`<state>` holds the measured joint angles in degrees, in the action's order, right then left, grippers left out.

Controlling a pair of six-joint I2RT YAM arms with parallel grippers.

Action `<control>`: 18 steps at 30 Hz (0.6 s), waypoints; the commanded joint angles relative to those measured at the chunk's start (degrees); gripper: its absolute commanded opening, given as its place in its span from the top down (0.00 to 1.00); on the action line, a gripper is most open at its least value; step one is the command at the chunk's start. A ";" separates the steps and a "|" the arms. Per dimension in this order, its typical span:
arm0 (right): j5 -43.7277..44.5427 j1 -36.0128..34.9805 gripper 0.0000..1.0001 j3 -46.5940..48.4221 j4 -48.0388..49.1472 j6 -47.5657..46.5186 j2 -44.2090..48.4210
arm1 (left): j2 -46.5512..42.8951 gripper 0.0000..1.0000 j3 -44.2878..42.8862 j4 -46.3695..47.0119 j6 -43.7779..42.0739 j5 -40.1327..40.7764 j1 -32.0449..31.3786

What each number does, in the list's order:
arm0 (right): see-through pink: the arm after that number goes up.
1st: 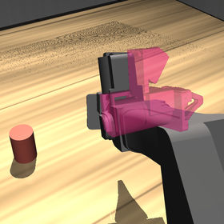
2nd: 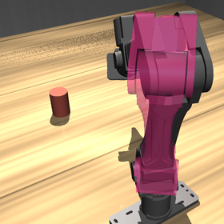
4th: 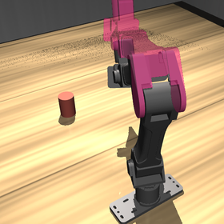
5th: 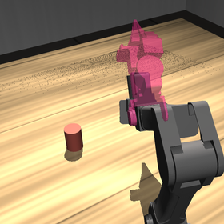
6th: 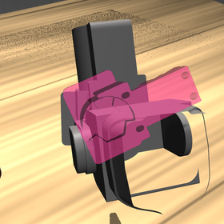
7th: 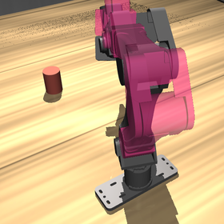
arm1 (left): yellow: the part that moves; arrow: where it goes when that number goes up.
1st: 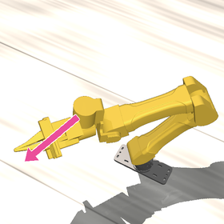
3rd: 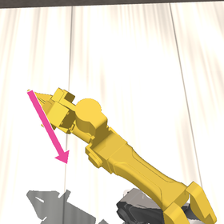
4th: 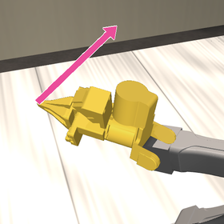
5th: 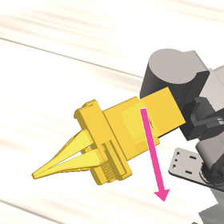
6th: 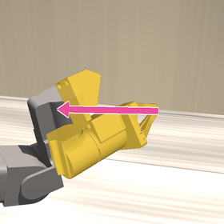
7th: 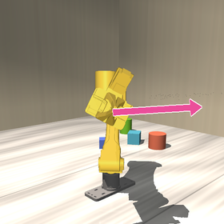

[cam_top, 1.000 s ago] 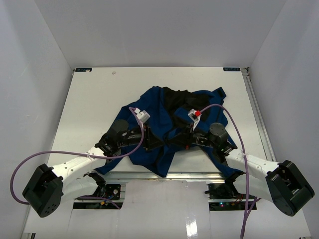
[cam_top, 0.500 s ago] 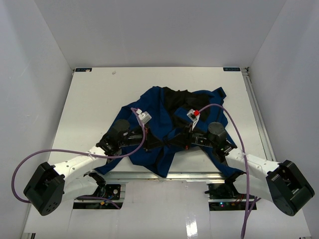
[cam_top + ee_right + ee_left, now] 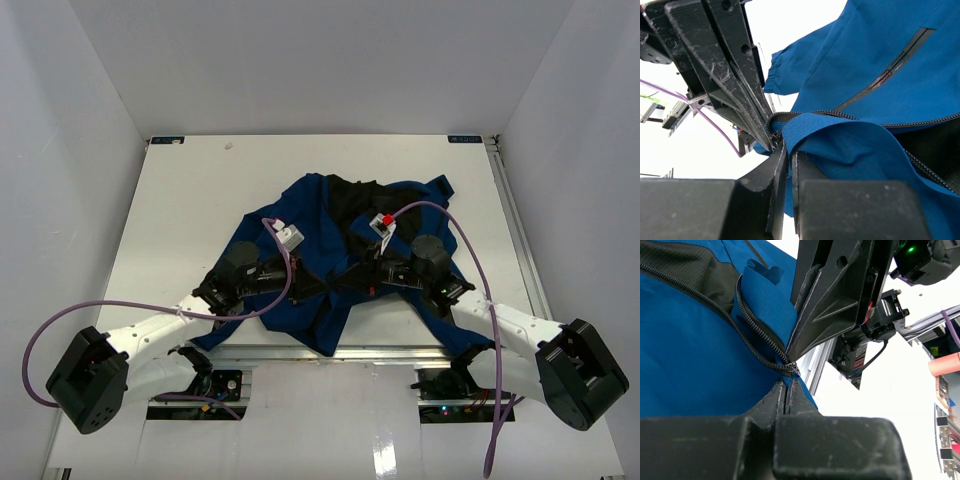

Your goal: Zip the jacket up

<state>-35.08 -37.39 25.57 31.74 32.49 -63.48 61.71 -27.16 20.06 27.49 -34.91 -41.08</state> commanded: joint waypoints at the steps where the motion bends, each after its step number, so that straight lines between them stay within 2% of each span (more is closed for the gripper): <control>1: 2.47 1.73 0.92 5.89 3.23 -0.79 -0.26 | 0.77 1.00 0.53 -2.98 -2.17 -2.39 -2.79; 7: 2.91 1.73 0.92 6.73 -0.78 -3.15 -0.96 | -0.68 1.00 -0.38 -3.34 0.58 0.75 -2.42; 11: 6.92 1.53 0.91 5.52 -4.76 -5.72 -0.79 | -0.81 1.00 -2.13 -2.88 4.17 0.78 -1.08; 15: 8.29 1.42 0.82 5.03 -6.41 -6.67 -0.44 | 0.52 1.00 -3.54 -3.14 5.35 -1.43 -0.36; 18: 7.88 1.29 0.68 5.30 -7.10 -6.83 -0.15 | 0.89 1.00 -3.90 -3.29 6.95 -2.42 0.17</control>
<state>-32.66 -36.85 28.39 25.09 28.33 -64.36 62.54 -28.59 18.15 31.10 -31.88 -41.24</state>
